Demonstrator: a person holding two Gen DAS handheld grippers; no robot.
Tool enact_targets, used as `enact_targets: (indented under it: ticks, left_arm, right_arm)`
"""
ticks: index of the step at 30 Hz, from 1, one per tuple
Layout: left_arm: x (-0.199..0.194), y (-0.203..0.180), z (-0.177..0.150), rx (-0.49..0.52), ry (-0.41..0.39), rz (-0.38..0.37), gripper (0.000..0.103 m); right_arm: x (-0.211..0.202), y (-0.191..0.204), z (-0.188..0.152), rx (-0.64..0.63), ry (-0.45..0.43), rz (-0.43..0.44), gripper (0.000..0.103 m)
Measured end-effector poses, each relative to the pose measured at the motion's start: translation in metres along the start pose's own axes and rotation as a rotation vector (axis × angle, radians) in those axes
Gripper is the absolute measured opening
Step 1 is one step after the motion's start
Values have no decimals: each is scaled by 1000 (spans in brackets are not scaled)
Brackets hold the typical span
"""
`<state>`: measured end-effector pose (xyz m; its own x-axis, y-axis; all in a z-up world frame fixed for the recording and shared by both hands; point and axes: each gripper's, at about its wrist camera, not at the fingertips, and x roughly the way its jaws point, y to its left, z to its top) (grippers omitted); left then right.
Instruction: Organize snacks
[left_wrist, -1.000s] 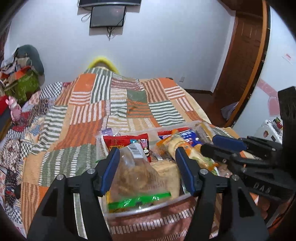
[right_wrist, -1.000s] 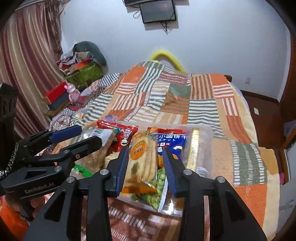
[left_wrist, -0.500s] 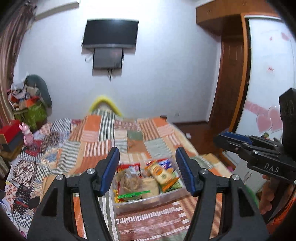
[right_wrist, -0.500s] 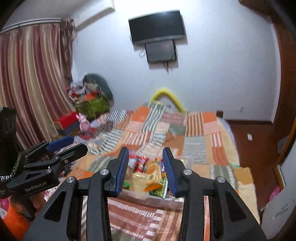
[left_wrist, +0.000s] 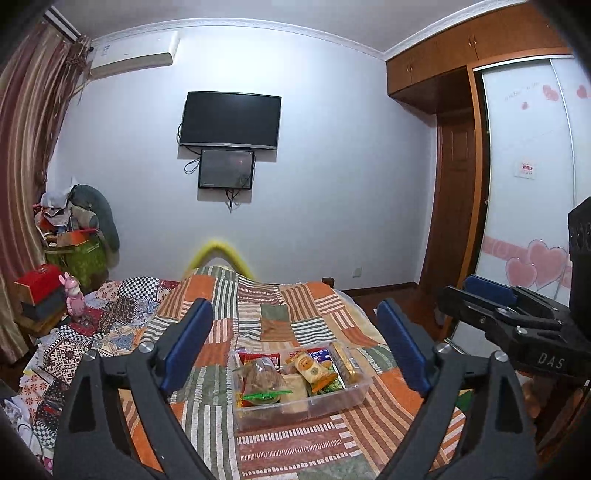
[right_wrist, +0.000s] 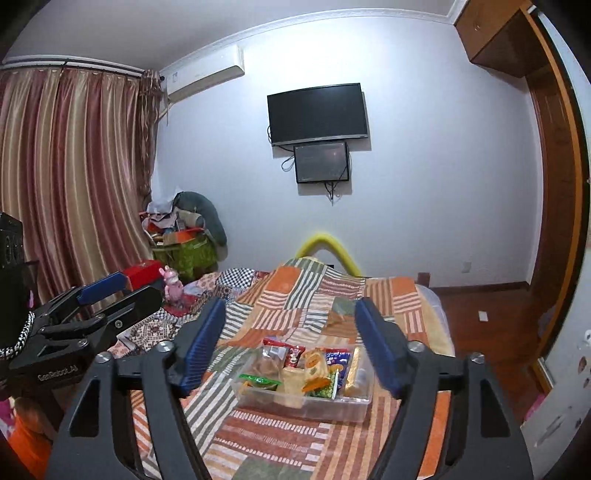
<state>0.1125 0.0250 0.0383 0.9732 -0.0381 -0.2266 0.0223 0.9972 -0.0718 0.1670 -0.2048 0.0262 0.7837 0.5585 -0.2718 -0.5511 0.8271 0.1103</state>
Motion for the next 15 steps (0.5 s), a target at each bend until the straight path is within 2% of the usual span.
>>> enact_targets:
  ticks: [3, 5, 9, 11, 15]
  left_arm:
    - [-4, -2, -2, 6, -1, 9, 98]
    - [-6, -3, -4, 12, -2, 13, 101]
    - [-10, -5, -7, 25, -9, 32, 103]
    - [-11, -5, -9, 31, -10, 37, 103]
    - [-11, -6, -13, 32, 0, 37, 103]
  right_arm:
    - [-1, 1, -4, 4, -11, -24, 85]
    - [-7, 0, -7, 10, -24, -38, 88]
    - [-11, 0, -8, 12, -34, -72, 102]
    - [-15, 0, -10, 12, -51, -100, 103]
    - [-15, -1, -12, 13, -42, -102, 103]
